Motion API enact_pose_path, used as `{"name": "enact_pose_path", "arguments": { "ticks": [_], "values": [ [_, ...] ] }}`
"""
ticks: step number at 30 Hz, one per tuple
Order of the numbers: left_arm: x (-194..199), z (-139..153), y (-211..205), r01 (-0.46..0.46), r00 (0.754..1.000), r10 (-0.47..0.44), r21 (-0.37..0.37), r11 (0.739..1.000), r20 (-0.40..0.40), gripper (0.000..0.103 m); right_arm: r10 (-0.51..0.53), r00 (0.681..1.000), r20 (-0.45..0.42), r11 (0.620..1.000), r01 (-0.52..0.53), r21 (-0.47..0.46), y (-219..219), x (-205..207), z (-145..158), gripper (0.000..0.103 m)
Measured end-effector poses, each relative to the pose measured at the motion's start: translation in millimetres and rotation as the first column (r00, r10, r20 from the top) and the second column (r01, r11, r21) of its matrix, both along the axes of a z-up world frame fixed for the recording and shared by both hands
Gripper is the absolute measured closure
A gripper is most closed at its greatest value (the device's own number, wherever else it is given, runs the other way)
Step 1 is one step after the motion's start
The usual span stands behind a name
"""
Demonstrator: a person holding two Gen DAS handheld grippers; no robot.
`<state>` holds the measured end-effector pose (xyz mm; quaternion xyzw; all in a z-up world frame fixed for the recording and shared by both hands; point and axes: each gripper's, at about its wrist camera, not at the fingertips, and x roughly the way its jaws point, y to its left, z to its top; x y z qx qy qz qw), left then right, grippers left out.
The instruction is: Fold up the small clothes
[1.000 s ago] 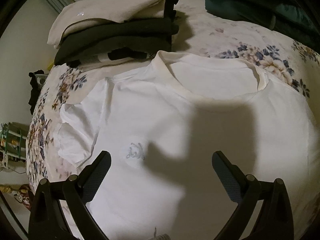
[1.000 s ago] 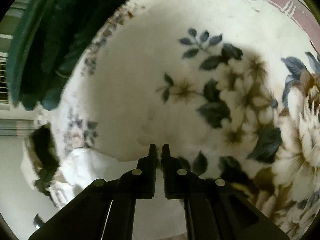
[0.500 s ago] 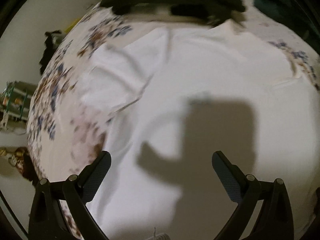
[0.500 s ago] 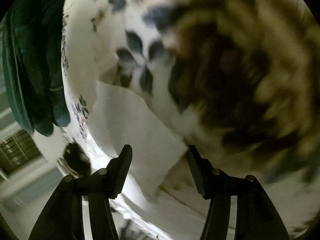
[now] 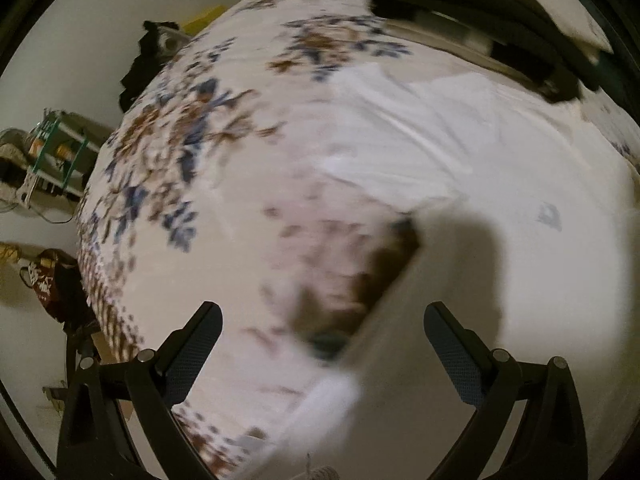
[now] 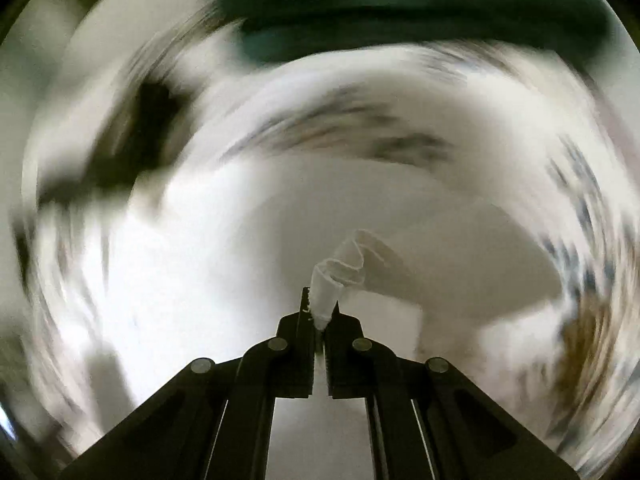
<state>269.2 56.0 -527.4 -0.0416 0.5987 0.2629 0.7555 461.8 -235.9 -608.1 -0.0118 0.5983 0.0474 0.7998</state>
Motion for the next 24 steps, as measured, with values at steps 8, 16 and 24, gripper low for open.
{"name": "enact_pose_path", "arguments": {
  "ticks": [8, 16, 24],
  "values": [
    [-23, -3, 62, -0.029, 1.0, 0.029, -0.021, 0.999, -0.006, 0.0, 0.185, 0.96, -0.209, 0.981, -0.194, -0.024, 88, -54, -37, 0.054],
    [-5, -23, 100, -0.079, 0.99, 0.118, -0.385, 0.92, 0.079, 0.0, -0.193, 0.931, -0.309, 0.961, 0.243, 0.134, -2, -75, -30, 0.038],
    [45, -76, 117, -0.159, 0.906, 0.405, -0.788, 0.595, 0.123, 0.031, -0.481, 0.785, -0.39, 0.802, 0.573, 0.165, -76, -88, -57, 0.038]
  ]
}}
